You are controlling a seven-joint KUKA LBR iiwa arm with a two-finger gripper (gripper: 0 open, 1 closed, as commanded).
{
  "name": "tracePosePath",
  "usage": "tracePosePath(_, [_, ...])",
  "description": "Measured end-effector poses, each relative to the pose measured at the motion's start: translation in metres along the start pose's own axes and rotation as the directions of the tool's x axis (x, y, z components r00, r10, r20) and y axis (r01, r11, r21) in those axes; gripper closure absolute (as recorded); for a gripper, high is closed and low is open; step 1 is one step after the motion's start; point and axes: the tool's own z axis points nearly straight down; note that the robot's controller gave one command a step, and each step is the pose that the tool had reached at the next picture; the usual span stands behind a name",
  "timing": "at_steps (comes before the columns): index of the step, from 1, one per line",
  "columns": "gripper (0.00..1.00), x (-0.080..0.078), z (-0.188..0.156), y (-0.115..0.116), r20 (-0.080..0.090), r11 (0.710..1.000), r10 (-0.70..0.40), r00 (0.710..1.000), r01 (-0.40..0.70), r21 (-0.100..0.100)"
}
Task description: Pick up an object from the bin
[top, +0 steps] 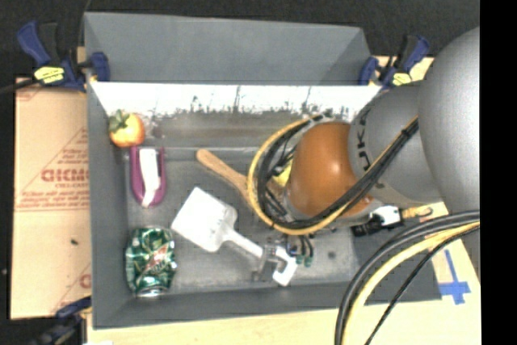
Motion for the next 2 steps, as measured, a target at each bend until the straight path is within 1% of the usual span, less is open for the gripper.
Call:
tracePosePath(1, [0.0, 0.011, -0.001, 0.001, 0.004, 0.993, -0.115, 0.993, 0.115, -0.001])
tracePosePath(2, [0.0, -0.002, -0.001, 0.0, 0.006, 1.0, -0.003, 1.0, 0.003, -0.003])
